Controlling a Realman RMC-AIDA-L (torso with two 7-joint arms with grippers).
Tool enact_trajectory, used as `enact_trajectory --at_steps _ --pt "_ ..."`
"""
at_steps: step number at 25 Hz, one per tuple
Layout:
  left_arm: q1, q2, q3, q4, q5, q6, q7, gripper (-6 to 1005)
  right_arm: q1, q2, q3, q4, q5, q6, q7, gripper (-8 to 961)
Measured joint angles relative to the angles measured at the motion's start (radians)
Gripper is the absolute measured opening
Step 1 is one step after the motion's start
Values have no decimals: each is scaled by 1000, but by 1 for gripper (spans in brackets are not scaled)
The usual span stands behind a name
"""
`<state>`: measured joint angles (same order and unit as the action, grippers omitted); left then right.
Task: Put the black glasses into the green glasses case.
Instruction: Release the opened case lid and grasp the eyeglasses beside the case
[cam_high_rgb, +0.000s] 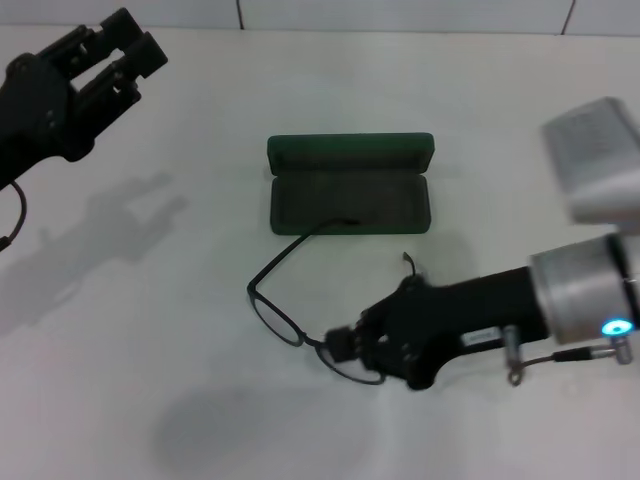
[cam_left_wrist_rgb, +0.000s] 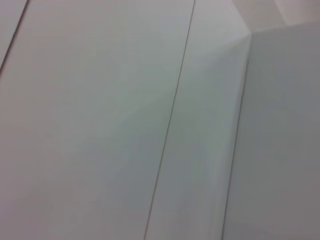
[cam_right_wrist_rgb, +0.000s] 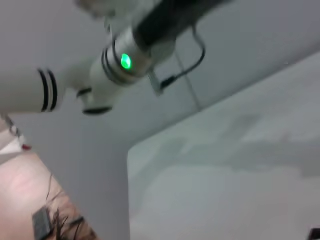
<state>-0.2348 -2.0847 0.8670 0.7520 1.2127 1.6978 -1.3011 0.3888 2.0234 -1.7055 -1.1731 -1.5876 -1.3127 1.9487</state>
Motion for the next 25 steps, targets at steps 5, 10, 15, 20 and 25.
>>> enact_trajectory --at_steps 5,10,15,20,25 --pt "-1 -3 0 -16 -1 5 -6 452 -18 -4 77 17 -16 -34 -11 25" --pt "-6 2 -4 -52 -9 14 -1 452 101 -10 113 5 -189 -76 111 40" --pt "0 3 -17 -51 -10 26 0 451 299 -3 88 -6 -380 -122 265 56" --pt "-1 7 -25 -56 0 30 10 450 517 3 15 114 -469 -114 426 144" --pt "-3 12 -25 -71 7 28 38 449 667 5 -23 264 -430 -112 503 337"
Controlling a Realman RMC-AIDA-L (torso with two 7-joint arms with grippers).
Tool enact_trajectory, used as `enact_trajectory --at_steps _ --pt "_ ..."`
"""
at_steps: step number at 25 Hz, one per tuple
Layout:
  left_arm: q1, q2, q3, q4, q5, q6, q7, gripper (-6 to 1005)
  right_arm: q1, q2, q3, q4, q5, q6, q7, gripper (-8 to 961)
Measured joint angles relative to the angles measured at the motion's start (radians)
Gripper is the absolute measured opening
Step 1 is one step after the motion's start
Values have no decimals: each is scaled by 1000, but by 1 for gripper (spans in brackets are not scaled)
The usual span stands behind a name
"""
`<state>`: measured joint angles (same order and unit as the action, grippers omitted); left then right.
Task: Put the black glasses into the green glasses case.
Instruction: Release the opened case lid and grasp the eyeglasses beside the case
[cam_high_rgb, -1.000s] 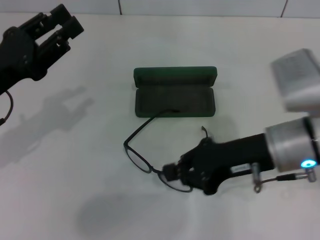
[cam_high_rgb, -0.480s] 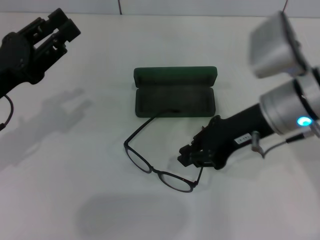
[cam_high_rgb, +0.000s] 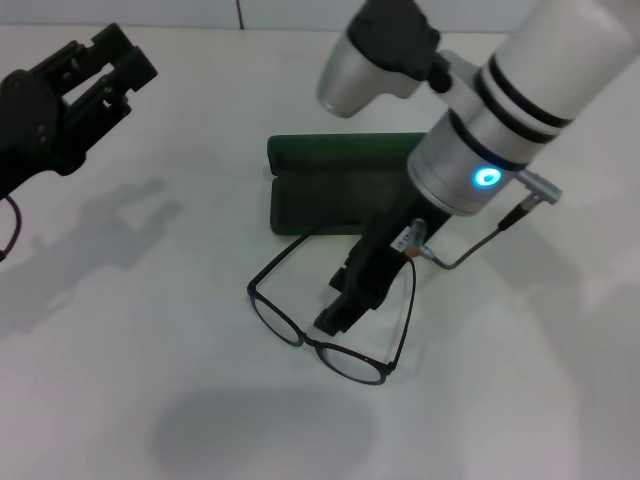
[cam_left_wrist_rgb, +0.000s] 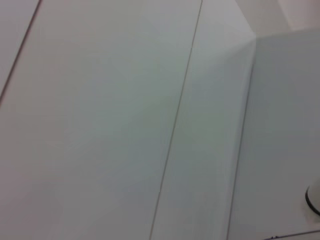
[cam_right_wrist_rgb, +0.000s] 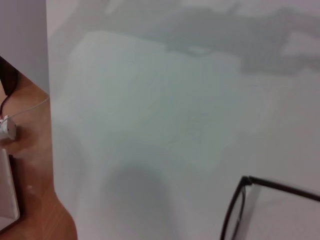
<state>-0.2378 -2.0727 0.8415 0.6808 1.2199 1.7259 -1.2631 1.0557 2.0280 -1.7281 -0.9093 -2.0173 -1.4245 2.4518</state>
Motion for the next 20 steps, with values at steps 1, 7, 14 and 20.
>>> enact_trajectory --at_steps 1,7,14,20 --pt "3 5 0 -1 1 -2 1 449 25 0 -11 21 14 6 11 374" --pt "20 35 -1 -11 4 -4 23 448 117 0 -66 69 75 38 63 576" --pt "56 40 -22 -39 6 -5 100 447 215 0 -207 222 255 134 56 630" --pt "66 43 -27 -85 7 -5 152 446 213 0 -290 249 317 181 64 625"
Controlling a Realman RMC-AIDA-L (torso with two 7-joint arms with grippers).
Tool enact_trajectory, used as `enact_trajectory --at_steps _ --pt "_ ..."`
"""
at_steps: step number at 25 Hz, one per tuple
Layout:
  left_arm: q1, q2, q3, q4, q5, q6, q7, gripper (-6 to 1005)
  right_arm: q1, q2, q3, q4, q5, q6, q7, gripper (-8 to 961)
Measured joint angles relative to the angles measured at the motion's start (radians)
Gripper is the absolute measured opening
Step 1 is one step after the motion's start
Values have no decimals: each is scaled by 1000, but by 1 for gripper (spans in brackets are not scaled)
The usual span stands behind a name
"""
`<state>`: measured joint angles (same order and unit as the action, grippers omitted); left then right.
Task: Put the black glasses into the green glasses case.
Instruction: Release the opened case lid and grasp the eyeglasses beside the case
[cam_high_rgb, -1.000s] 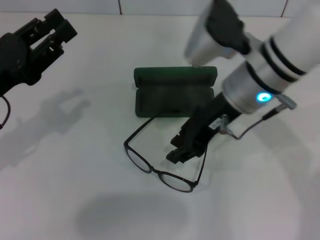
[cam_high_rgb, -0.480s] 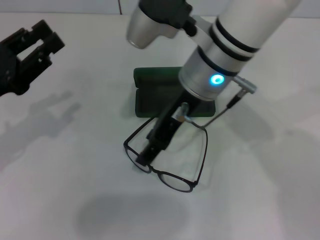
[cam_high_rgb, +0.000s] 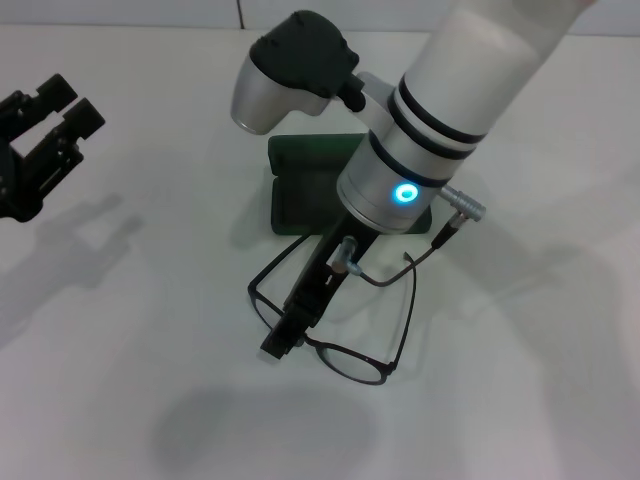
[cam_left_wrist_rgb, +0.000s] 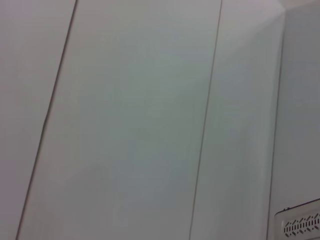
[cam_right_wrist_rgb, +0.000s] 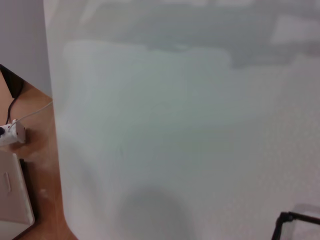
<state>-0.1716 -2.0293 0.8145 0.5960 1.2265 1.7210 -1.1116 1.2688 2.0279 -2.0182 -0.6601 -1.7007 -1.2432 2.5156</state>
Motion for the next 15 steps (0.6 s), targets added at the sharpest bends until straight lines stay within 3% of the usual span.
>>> enact_trajectory --at_steps 8,15 --pt "1 -5 0 -31 1 0 32 445 -34 0 -10 2 2 -2 2 603" --pt "-4 -5 0 -41 8 0 34 444 -50 0 -67 -3 17 22 13 523"
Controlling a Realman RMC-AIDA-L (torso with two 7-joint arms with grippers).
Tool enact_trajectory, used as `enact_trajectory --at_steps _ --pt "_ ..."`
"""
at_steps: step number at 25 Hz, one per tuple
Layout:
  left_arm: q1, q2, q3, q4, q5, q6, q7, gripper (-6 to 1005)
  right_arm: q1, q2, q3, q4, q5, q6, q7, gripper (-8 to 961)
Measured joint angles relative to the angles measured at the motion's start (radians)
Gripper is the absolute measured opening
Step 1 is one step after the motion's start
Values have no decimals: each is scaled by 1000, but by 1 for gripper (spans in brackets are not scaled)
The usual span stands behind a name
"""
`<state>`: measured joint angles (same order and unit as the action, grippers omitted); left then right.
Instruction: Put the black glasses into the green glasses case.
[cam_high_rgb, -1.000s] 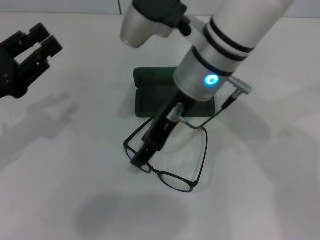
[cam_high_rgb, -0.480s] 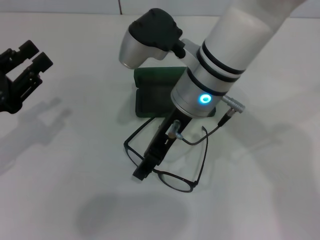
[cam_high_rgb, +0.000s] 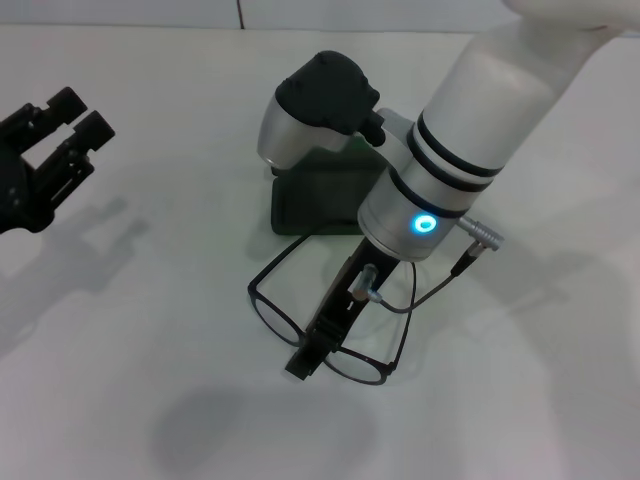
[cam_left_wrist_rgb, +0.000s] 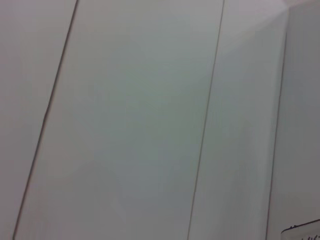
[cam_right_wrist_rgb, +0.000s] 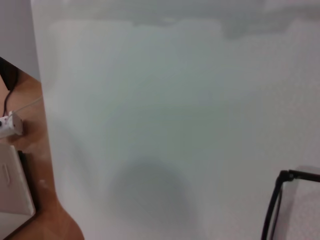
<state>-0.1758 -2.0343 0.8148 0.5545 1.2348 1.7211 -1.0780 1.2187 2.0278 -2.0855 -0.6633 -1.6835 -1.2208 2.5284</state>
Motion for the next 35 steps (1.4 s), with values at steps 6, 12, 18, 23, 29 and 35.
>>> enact_trajectory --at_steps 6,12,18,23,29,35 --pt "-5 -2 0 -1 16 -1 1 443 -3 0 -12 -3 0 22 1 474" --pt "-5 -3 0 -1 17 -2 1 442 -3 0 -16 -1 0 28 1 426" --pt "-5 -3 0 -1 17 -2 1 441 -2 0 -25 4 -2 37 6 274" --pt "-5 -3 0 -1 17 -2 1 440 -2 0 -37 5 -9 46 26 272" --pt "-7 -3 5 -2 20 -2 1 439 -5 0 -42 -1 -6 54 17 253" --pt "-7 -3 3 -4 20 -3 1 438 -22 0 -42 -29 -7 57 -1 168"
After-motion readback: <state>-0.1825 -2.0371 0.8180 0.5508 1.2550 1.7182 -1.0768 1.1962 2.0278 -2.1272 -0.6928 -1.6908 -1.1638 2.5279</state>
